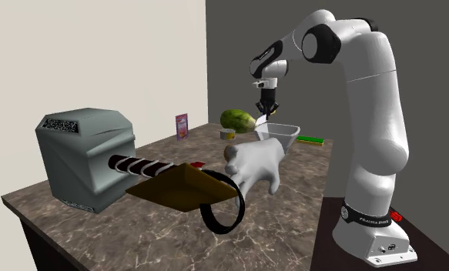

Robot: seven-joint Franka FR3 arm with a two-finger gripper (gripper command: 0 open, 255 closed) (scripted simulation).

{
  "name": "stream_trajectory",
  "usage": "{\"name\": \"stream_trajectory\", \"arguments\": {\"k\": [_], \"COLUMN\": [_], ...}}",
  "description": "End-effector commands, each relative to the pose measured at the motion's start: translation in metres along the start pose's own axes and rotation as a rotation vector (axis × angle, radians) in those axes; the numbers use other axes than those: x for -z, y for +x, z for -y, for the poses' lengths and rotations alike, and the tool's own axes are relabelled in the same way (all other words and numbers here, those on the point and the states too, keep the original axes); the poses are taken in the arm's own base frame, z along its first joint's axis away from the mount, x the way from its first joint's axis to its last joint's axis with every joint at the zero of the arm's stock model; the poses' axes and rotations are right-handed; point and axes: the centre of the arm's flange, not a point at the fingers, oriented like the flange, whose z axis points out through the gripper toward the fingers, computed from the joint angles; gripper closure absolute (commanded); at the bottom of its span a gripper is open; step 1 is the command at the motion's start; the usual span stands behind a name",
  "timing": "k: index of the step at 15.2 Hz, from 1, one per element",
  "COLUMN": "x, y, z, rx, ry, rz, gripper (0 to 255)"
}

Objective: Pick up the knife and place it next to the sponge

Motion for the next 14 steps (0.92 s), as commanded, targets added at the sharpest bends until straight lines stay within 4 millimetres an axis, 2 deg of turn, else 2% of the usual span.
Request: {"name": "stream_trajectory", "arguments": {"k": [1, 2, 14], "x": [-0.002, -0.002, -0.065], "y": [-0.022, -0.033, -0.032], "z": [0.010, 0.015, 0.015], "rx": [0.003, 0.003, 0.003], "ry": [0.000, 0.000, 0.000], "rz": [-0.001, -0.001, -0.001], "gripper": [255, 255, 255]}}
